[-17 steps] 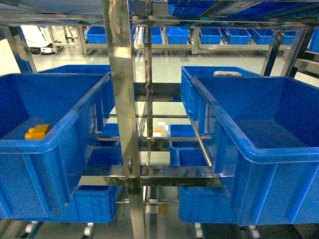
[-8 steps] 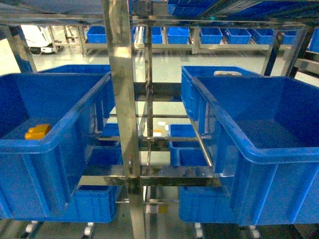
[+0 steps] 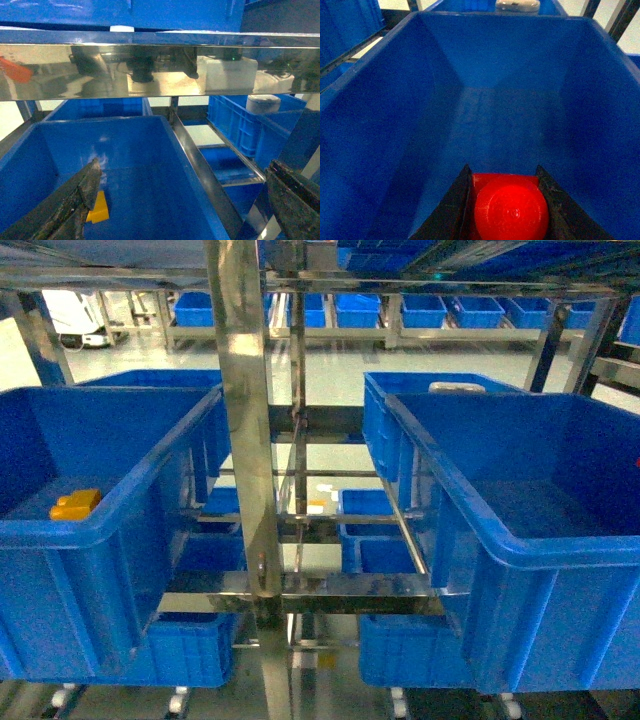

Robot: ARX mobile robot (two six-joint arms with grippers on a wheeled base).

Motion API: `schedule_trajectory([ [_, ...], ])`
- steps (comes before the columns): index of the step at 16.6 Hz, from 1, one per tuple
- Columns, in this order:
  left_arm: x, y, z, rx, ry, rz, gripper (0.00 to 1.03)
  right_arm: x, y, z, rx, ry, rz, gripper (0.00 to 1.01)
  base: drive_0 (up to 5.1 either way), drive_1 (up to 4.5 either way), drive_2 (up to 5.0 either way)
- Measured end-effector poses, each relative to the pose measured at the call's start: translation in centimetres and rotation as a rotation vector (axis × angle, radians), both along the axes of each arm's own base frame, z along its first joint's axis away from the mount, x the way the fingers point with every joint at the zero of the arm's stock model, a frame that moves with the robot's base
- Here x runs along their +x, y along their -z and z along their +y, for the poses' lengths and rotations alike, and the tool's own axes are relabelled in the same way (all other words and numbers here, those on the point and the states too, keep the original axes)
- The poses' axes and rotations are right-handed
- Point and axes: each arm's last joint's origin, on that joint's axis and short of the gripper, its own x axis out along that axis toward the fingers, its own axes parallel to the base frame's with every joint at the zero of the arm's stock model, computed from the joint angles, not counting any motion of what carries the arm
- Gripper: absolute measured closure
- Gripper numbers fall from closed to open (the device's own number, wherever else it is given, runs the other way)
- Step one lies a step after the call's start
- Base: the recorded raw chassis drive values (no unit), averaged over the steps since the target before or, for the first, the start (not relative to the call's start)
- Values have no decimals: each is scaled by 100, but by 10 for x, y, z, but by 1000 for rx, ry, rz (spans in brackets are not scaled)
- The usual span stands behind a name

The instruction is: Sort and place red and yellow blocks in left bins

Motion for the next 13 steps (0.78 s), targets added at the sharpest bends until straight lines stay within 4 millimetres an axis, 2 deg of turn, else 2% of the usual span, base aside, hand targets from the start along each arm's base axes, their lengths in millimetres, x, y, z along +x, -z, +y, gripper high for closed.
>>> schedule_trajectory([
  [2,0,0,0,0,0,1,5,11,10,2,2,-42,36,73,0,0,0],
  [5,0,0,0,-2,0,1,5,17,26,-14,-21,7,85,72,0,0,0],
  [8,0,0,0,-2,0,1,5,18,27,-22,-18,12,65,38,0,0,0],
  [11,0,0,0,-2,0,1,5,14,18,-21,1,16,22,2,0,0,0],
  [13,0,0,0,-2,0,0,5,1,9,-19,16,41,-10,3,0,0,0],
])
